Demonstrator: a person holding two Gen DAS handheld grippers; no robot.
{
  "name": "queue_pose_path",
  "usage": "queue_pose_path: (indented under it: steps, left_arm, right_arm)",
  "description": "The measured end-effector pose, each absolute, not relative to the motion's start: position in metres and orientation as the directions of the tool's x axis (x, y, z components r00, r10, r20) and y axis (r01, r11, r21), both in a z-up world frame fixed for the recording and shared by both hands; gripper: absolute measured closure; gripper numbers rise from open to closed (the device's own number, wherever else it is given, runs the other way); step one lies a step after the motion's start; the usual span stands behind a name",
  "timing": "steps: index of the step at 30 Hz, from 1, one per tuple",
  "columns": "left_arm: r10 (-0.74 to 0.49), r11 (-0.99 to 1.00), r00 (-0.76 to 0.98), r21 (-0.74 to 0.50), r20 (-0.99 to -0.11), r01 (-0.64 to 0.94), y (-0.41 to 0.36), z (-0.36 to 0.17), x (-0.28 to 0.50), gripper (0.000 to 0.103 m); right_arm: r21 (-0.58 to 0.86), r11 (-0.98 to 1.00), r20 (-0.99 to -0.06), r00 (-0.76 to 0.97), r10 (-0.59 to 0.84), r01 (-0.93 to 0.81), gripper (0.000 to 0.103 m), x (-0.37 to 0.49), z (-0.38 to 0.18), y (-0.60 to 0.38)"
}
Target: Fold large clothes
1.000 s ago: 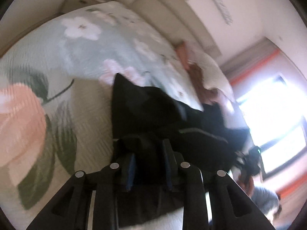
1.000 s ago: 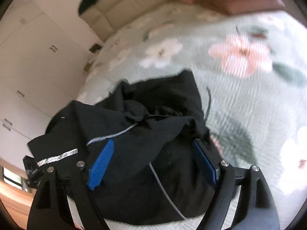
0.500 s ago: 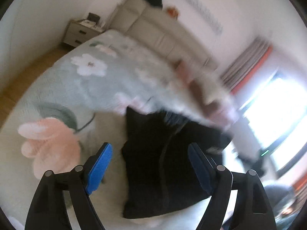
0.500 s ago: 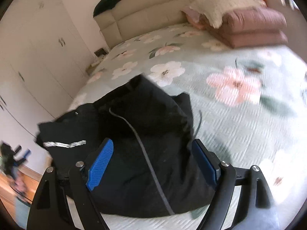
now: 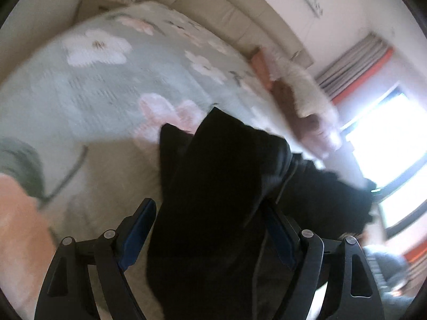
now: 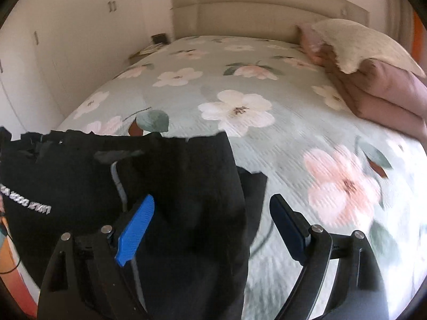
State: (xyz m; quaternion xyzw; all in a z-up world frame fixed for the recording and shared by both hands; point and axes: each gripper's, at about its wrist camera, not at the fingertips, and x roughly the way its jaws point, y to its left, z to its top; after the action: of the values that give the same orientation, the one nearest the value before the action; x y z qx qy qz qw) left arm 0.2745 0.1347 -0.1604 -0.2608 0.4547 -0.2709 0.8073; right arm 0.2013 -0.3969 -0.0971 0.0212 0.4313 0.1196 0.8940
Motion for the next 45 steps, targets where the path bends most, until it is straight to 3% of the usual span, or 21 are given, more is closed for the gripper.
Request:
queue_pose_path:
  steps: [2, 4, 5, 9, 14, 17, 18, 22, 25, 27, 28, 30, 32, 34, 35, 36, 37, 38, 39, 42, 45]
  left_arm:
    - [-0.721, 0.662, 0.426, -0.725, -0.547, 0.190, 0.136, -0.169, 0.281, 0.023]
    - [-0.648, 0.735, 0.478, -0.651, -0.592, 0.190, 0.130, -0.166, 0.276, 0.072]
    - [-0.627, 0.758, 0.482, -0.622, -0.612, 0.197, 0.126, -0.164, 0.274, 0.092]
    - [-0.550, 0.820, 0.586, -0.518, -0.595, 0.244, 0.115, -0.121, 0.248, 0.094]
    - [-0.522, 0.823, 0.709, -0.500, -0.474, 0.271, 0.120, -0.043, 0.261, 0.094]
    - [-0.462, 0.856, 0.727, -0.469, -0.508, 0.217, 0.110, -0.032, 0.303, 0.094]
    - [-0.422, 0.882, 0.713, -0.436, -0.561, 0.179, 0.105, -0.043, 0.324, 0.093]
    - [-0.332, 0.933, 0.576, -0.349, -0.747, 0.085, 0.087, -0.118, 0.381, 0.093]
    - [-0.343, 0.926, 0.460, -0.378, -0.819, 0.018, 0.085, -0.186, 0.406, 0.090]
    - [-0.360, 0.916, 0.438, -0.400, -0.824, 0.001, 0.089, -0.211, 0.410, 0.081]
    - [-0.391, 0.898, 0.432, -0.440, -0.812, -0.013, 0.094, -0.219, 0.412, 0.080]
    - [-0.406, 0.894, 0.435, -0.448, -0.804, 0.006, 0.093, -0.215, 0.411, 0.077]
    - [-0.400, 0.906, 0.430, -0.418, -0.809, 0.056, 0.089, -0.207, 0.410, 0.076]
    - [-0.444, 0.878, 0.445, -0.477, -0.778, 0.041, 0.106, -0.199, 0.412, 0.074]
    - [-0.485, 0.843, 0.463, -0.538, -0.742, 0.021, 0.121, -0.194, 0.407, 0.067]
    - [-0.537, 0.788, 0.490, -0.616, -0.687, -0.001, 0.141, -0.187, 0.405, 0.057]
    - [-0.552, 0.758, 0.516, -0.652, -0.655, -0.016, 0.152, -0.181, 0.404, 0.054]
    - [-0.537, 0.751, 0.549, -0.660, -0.641, -0.036, 0.166, -0.172, 0.398, 0.052]
    - [-0.507, 0.768, 0.561, -0.638, -0.655, -0.051, 0.171, -0.166, 0.396, 0.052]
    - [-0.441, 0.823, 0.594, -0.567, -0.673, -0.032, 0.180, -0.136, 0.374, 0.052]
    - [-0.481, 0.833, 0.605, -0.546, -0.635, 0.088, 0.155, -0.109, 0.345, 0.051]
  right_arm:
    - [0.256, 0.946, -0.780, 0.536, 0.325, -0.201, 0.019, 0.216, -0.112, -0.399]
    - [0.254, 0.947, -0.781, 0.535, 0.321, -0.198, 0.087, 0.209, -0.116, -0.396]
    - [0.204, 0.960, -0.770, 0.573, 0.279, -0.194, 0.089, 0.198, -0.111, -0.392]
    - [0.060, 0.991, -0.692, 0.711, 0.126, -0.117, 0.091, 0.152, -0.068, -0.396]
    - [-0.075, 0.997, -0.581, 0.812, -0.053, 0.011, 0.091, 0.158, -0.003, -0.402]
    - [-0.086, 0.994, -0.587, 0.803, -0.106, 0.068, 0.091, 0.205, 0.002, -0.406]
    - [-0.102, 0.992, -0.604, 0.787, -0.126, 0.080, 0.091, 0.223, -0.006, -0.405]
    - [-0.091, 0.988, -0.763, 0.629, -0.148, 0.122, 0.089, 0.297, -0.083, -0.416]
    - [-0.155, 0.972, -0.853, 0.471, -0.223, 0.178, 0.084, 0.330, -0.160, -0.420]
    - [-0.228, 0.949, -0.879, 0.374, -0.297, 0.219, 0.088, 0.339, -0.197, -0.432]
    - [-0.173, 0.958, -0.900, 0.357, -0.248, 0.229, 0.088, 0.338, -0.207, -0.441]
    - [-0.040, 0.970, -0.892, 0.429, -0.143, 0.240, 0.088, 0.328, -0.199, -0.455]
    - [-0.038, 0.970, -0.886, 0.440, -0.144, 0.240, 0.088, 0.320, -0.190, -0.459]
    - [-0.023, 0.975, -0.866, 0.483, -0.130, 0.221, 0.087, 0.307, -0.172, -0.457]
    - [-0.014, 0.978, -0.849, 0.515, -0.122, 0.209, 0.085, 0.299, -0.163, -0.455]
    - [-0.006, 0.980, -0.826, 0.551, -0.117, 0.199, 0.075, 0.289, -0.151, -0.453]
    - [0.004, 0.982, -0.790, 0.602, -0.113, 0.190, 0.052, 0.275, -0.132, -0.448]
    - [0.008, 0.982, -0.770, 0.628, -0.115, 0.191, 0.037, 0.262, -0.121, -0.446]
    - [0.025, 0.983, -0.735, 0.670, -0.105, 0.182, 0.013, 0.249, -0.103, -0.440]
    - [0.039, 0.994, -0.682, 0.730, -0.045, 0.097, 0.010, 0.228, -0.067, -0.410]
    - [0.075, 0.997, -0.676, 0.735, 0.052, -0.002, 0.011, 0.214, -0.045, -0.370]
